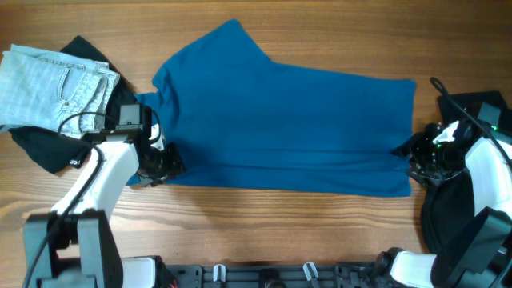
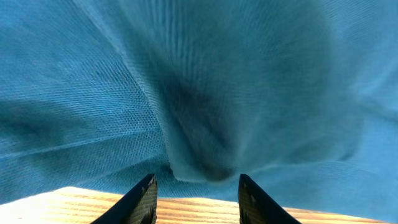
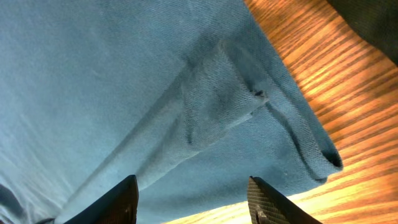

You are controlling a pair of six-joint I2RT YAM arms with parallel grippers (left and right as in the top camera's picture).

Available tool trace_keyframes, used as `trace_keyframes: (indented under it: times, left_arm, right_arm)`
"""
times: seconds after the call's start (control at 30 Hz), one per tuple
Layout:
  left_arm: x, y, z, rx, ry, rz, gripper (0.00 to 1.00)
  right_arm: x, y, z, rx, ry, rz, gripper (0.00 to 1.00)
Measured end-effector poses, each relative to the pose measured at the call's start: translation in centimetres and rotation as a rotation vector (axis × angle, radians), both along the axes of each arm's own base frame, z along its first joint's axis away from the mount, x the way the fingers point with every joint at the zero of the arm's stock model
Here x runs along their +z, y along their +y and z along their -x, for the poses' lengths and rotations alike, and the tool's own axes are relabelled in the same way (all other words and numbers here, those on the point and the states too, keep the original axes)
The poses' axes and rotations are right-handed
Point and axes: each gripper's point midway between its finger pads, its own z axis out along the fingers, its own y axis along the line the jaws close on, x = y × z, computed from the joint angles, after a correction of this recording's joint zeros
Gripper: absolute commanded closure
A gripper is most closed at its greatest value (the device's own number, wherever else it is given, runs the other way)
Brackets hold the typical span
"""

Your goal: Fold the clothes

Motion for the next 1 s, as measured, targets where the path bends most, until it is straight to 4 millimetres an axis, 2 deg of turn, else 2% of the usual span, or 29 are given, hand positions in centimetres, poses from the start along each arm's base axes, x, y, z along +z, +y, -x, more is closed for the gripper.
trace_keyframes:
  times: [0.03, 0.1, 0.13, 0.33, 0.5, 0.67, 0.73, 0.8, 0.83, 0.93, 1.0]
  left_arm:
    - [-0.5, -0.1, 0.1, -0.003, 0.02, 0.001, 0.78]
    - [-1.1, -0.2, 0.2, -0.012, 0.031, 0.004, 0.94]
    - [-1.1, -0.1, 0.1, -0.009, 0.029, 0.003, 0.96]
    - [-0.2, -0.5, -0.6, -0.016, 0.018, 0.022, 0.96]
    - [2.9, -0.9, -4.4, -0.021, -0.091, 0.049, 0.96]
    - [3.9, -2.9, -7.2, -0.068, -0.214, 0.097, 0.96]
    - [4.0, -4.3, -8.3, -0.105, -0.264, 0.106, 0.9]
    - [3.4, -5.5, -9.0, -0.135, -0.281, 0.108, 0.77]
    - [3.0, -5.8, -9.2, -0.145, -0.283, 0.104, 0.57]
    - [2.0, -6.4, -9.8, -0.156, -0.286, 0.091, 0.51]
    - [1.6, -6.0, -9.8, -0.152, -0.279, 0.066, 0.48]
  right_arm:
    - [0.0, 0.0, -0.1, 0.0, -0.003, -0.002, 0.43]
    - [0.0, 0.0, -0.1, 0.0, -0.007, 0.0, 0.43]
    - [0.0, 0.0, -0.2, 0.0, -0.008, 0.001, 0.43]
    - [0.0, -0.1, -0.3, 0.001, -0.012, 0.003, 0.43]
    - [0.0, -0.1, -0.3, 0.001, -0.012, 0.003, 0.43]
    - [0.0, -0.1, -0.3, 0.001, -0.014, 0.004, 0.43]
    - [0.0, -0.1, -0.3, 0.001, -0.015, 0.005, 0.43]
    - [0.0, -0.1, -0.3, 0.001, -0.015, 0.005, 0.42]
    - [0.0, -0.1, -0.4, 0.001, -0.016, 0.005, 0.42]
    - [0.0, -0.1, -0.3, 0.001, -0.015, 0.005, 0.39]
    - [0.0, -0.1, -0.3, 0.003, -0.016, 0.005, 0.39]
